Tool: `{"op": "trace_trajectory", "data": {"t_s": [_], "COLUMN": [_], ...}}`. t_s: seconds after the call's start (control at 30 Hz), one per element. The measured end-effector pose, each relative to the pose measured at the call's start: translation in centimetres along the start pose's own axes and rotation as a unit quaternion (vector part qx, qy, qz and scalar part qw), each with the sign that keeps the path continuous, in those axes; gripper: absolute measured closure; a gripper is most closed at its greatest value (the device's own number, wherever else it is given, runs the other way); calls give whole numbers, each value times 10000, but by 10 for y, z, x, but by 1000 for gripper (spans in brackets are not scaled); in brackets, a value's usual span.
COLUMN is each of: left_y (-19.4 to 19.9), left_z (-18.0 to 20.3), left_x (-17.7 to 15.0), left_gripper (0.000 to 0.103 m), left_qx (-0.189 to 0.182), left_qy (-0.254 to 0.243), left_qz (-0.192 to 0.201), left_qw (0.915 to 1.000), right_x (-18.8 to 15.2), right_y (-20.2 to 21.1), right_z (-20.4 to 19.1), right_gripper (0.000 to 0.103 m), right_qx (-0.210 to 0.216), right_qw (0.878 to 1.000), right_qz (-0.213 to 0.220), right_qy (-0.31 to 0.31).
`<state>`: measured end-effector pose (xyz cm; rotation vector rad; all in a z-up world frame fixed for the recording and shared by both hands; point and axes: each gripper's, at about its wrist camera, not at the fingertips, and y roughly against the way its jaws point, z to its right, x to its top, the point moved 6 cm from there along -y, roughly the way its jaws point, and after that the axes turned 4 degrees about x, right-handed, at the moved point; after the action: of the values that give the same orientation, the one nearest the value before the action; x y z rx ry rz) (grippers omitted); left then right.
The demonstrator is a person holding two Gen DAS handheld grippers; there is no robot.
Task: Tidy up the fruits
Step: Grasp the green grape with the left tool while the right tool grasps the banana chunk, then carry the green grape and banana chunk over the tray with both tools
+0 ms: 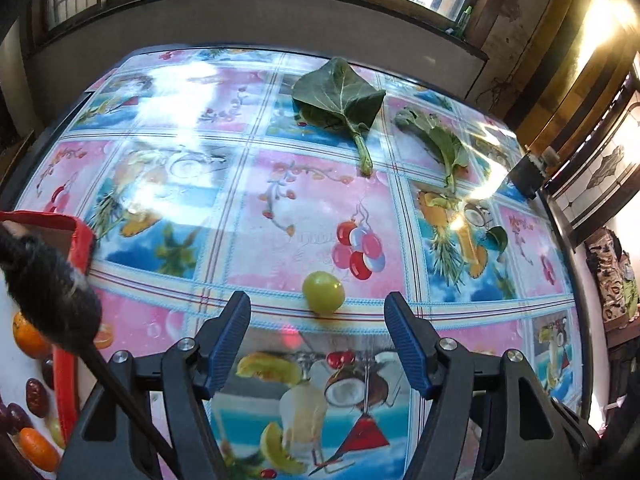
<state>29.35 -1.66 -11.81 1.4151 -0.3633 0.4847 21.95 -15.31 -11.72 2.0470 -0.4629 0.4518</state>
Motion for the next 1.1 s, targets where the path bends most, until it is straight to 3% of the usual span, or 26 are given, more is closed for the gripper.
{"op": "trace_trajectory", "data": {"t_s": [0.1,0.17,0.37,0.57,0.87,1.1], "left_y": [-15,-14,2,46,118,133], "left_z": [6,7,0,-28,-88,-119], "left_x": [1,1,-17,-51,-83,-88], "left_gripper": [46,80,80,80,80,80], "left_qx": [223,351,281,148,854,1100], "left_qy": [-43,-158,-219,-181,-39,118], "left_qz": [45,106,33,159,562,692], "left_qw": [9997,9992,9994,9996,9948,9915], "right_x": [-9,-13,-23,-27,-47,-59], "right_y": [15,20,30,38,37,33], "right_z": [6,8,8,-4,-58,-102], "right_gripper": [74,74,74,74,74,74], "right_qx": [58,89,150,198,490,599], "right_qw": [10000,9999,9998,9998,9985,9962], "right_qz": [11,8,8,35,-33,-136], "right_qy": [-51,-48,-91,-21,226,616]}}
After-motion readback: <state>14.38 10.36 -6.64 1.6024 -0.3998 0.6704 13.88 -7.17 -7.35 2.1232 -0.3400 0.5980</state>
